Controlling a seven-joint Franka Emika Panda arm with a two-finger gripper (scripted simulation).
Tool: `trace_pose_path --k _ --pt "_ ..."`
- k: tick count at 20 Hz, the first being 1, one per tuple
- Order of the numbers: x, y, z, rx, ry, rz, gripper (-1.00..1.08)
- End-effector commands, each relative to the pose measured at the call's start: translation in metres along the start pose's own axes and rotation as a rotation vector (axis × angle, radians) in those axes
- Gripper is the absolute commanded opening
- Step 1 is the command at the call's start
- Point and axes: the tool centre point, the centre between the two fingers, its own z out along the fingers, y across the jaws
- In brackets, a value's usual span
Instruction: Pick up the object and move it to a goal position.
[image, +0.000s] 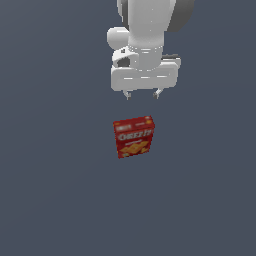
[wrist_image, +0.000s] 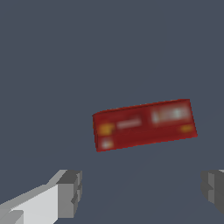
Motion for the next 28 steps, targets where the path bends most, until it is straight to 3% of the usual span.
trace_pose_path --k 1,12,20,28 --pt "0.0 0.0 0.0 0.0 0.0 0.0 1.0" --pt "0.004 0.033 -0.002 0.002 0.01 0.071 1.0" --pt "0.004 0.032 -0.001 0.002 0.009 0.087 1.0" --pt "0.006 0.032 0.005 0.0 0.005 0.183 1.0"
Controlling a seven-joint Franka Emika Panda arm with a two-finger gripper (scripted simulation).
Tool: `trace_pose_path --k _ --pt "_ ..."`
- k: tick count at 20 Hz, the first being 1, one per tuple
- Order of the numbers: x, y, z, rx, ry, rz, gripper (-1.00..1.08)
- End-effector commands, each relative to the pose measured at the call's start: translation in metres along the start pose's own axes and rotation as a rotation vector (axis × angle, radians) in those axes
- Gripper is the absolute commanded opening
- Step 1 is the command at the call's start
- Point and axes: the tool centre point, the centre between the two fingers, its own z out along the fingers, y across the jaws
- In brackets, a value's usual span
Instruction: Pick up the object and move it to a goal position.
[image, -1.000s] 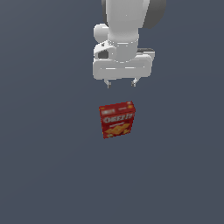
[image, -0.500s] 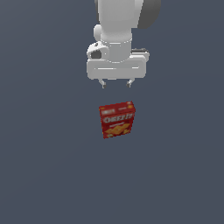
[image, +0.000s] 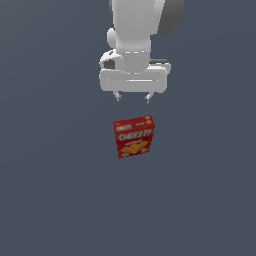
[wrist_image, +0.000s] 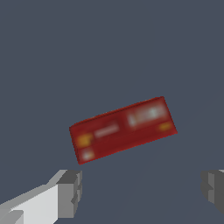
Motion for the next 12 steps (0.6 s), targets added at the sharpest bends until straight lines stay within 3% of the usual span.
trace_pose_path --k 1,12 --pt "0.001 0.0 0.002 -0.001 -0.001 0.039 1.0" --pt "0.006 -0.002 0.018 -0.008 -0.009 0.293 1.0"
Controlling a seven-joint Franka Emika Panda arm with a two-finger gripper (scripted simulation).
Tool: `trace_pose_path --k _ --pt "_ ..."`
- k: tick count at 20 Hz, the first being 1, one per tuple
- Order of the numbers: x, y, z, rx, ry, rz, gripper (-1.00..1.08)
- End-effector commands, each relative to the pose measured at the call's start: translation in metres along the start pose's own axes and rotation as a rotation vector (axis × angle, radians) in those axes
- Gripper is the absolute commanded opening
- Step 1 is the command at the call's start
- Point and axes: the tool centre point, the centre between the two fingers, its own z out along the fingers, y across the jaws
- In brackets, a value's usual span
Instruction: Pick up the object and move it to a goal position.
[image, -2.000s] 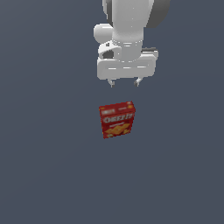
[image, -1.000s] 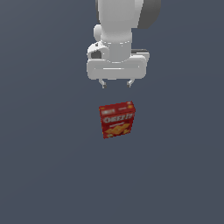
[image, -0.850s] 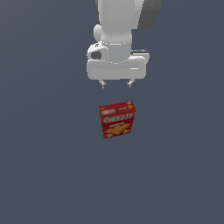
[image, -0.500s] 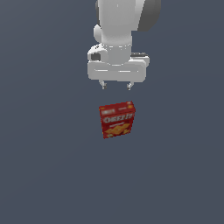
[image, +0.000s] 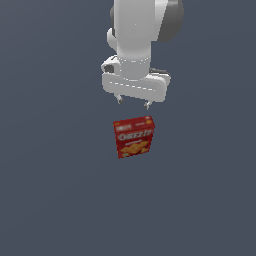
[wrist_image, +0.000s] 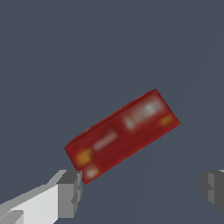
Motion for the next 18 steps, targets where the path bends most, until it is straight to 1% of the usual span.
trace_pose_path --k 1,18 --pt "0.001 -0.001 0.004 -0.002 -0.001 0.064 1.0" --pt "0.008 -0.005 0.03 -0.019 -0.008 0.487 1.0"
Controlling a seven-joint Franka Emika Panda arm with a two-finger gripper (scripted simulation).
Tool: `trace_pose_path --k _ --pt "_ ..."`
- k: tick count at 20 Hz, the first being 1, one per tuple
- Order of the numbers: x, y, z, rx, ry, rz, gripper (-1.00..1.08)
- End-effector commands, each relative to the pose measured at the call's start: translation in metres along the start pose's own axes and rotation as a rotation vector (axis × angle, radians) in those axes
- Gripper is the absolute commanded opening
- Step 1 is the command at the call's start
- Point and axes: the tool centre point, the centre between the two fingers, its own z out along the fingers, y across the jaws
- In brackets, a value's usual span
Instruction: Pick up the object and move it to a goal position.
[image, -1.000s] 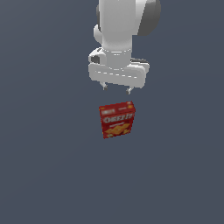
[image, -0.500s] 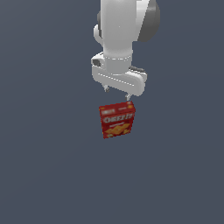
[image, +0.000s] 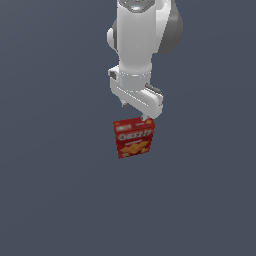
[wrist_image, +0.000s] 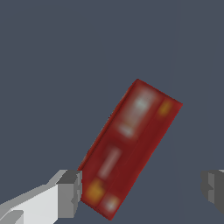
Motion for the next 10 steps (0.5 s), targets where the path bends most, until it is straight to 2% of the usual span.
trace_pose_path --k 1,10 --pt "0.001 -0.001 0.004 -0.003 0.0 0.064 1.0" --pt "0.003 -0.004 0.018 -0.012 0.0 0.288 1.0"
